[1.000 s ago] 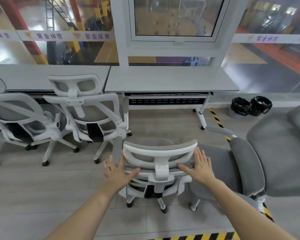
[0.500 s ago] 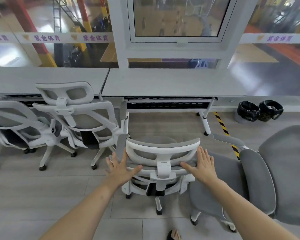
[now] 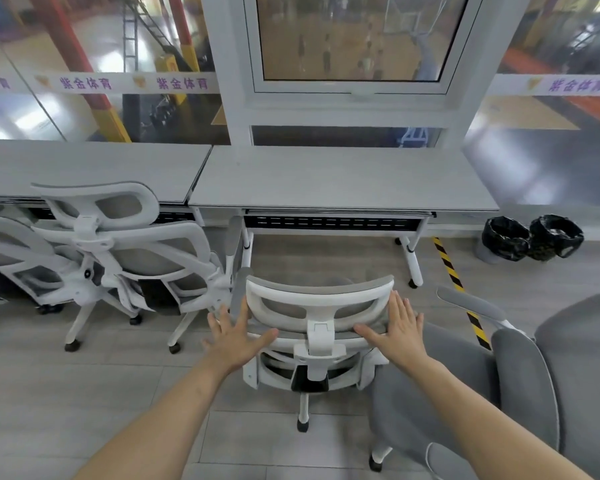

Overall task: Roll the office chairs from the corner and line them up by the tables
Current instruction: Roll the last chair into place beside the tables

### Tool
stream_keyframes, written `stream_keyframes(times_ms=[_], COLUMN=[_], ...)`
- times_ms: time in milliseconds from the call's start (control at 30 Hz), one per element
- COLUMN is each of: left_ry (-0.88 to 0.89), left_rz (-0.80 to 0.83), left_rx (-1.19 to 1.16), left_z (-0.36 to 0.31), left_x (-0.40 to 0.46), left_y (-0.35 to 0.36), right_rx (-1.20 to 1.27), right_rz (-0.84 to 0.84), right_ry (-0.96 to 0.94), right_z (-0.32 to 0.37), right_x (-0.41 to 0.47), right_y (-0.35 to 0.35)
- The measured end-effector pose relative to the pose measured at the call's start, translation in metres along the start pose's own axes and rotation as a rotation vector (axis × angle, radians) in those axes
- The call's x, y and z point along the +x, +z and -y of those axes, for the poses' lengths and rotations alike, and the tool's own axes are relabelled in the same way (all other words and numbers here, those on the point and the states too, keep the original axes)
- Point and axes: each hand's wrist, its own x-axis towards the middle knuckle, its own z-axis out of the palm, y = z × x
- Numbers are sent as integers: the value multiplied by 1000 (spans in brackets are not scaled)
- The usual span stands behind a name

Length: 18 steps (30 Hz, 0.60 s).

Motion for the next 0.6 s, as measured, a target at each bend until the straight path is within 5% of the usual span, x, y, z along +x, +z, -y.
stream_keyframes(times_ms=[600], left_ry=[34], left_rz=[1], left_rx=[40], left_z=[-52], left_x=[84], left_y=[-28], right_rx=[-19], right_rz=[-28], right_ry=[24], right_z=[-11], right_x=[94], right_y=[-16])
